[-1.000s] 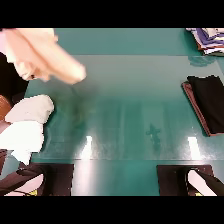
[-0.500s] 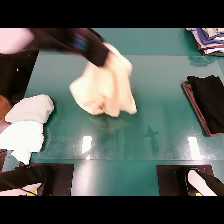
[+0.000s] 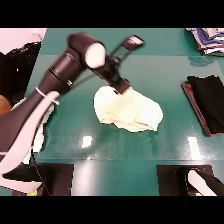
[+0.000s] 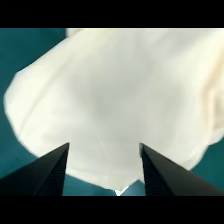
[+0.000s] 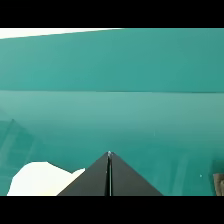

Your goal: Fold the shirts.

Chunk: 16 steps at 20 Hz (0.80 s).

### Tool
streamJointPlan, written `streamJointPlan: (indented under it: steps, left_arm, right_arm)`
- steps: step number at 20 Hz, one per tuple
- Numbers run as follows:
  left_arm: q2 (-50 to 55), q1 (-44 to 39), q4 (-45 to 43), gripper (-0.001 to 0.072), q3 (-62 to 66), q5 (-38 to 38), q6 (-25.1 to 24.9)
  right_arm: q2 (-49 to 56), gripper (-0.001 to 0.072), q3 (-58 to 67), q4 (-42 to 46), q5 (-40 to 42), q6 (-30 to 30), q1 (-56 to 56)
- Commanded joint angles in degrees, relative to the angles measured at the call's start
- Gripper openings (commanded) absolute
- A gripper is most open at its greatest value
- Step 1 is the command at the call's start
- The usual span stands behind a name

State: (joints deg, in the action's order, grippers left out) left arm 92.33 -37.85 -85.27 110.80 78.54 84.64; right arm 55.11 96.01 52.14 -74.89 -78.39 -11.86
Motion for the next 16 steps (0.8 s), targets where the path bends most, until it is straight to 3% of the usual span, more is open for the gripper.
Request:
streamJointPlan:
  steps: [1, 4, 7, 11, 14, 16]
  left_arm:
    - [0.3, 12.4, 2.6, 0.0528, -1.0, 2.7, 0.9]
    - [0.3, 23.0, 14.8, 0.0528, -8.4, -2.4, 0.8]
    - [0.7, 28.6, 23.3, 0.0528, -19.8, -9.9, -1.2]
    - [3.9, 29.5, 30.3, 0.0529, -30.2, -15.9, -8.3]
    - [7.0, 29.5, 38.4, 0.0527, -31.3, -18.1, -14.1]
    - [8.2, 29.5, 41.4, 0.0528, -31.3, -19.7, -15.1]
  right_arm:
    - [0.0, 0.0019, 0.0, 0.0, -0.7, 0.0, 0.0]
    - [0.0, 0.0018, 0.0, 0.0, -0.7, 0.0, 0.0]
    - [0.0, 0.0019, 0.0, 0.0, -0.8, 0.0, 0.0]
    - [0.0, 0.0018, -0.1, 0.0, -1.5, 0.0, 0.0]
    - [0.2, 0.0019, -0.1, 0.1, -3.7, 0.0, 0.0]
    - [0.2, 0.0019, -0.1, 0.0, -4.8, 0.0, 0.0]
